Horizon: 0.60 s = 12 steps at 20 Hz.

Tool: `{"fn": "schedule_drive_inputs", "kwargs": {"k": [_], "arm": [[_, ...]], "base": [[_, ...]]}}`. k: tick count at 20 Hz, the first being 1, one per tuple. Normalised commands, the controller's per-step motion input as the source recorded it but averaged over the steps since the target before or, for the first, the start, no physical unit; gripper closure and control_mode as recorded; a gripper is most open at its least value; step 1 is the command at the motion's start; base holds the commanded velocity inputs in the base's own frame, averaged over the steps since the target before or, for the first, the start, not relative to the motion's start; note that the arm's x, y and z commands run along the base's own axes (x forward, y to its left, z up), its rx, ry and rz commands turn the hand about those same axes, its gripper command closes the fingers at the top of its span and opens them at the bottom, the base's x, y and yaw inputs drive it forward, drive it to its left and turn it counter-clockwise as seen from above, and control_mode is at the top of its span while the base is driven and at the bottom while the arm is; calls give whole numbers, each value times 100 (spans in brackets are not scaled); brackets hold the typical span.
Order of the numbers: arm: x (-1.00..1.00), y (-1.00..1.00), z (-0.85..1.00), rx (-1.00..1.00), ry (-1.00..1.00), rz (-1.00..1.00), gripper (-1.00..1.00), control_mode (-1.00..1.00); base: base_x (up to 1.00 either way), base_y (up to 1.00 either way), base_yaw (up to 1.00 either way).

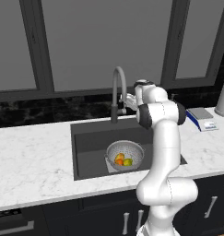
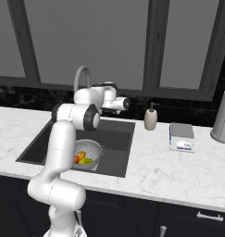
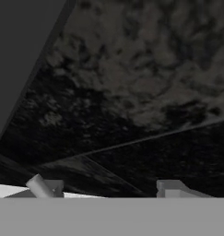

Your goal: Put the colander in the sink, put the pear, mango, tangerine in the colander, and turn on the sink faucet and pour water over the colander.

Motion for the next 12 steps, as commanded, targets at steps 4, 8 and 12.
{"fn": "schedule_drive_inputs", "kwargs": {"k": [4, 8, 12], "arm": [[0, -51, 0, 0, 0, -4, 100, -100], [0, -79, 0, 0, 0, -4, 100, -100], [0, -97, 0, 0, 0, -5, 100, -100]], "base": [[0, 0, 0], [0, 0, 0], [0, 0, 0]]}}
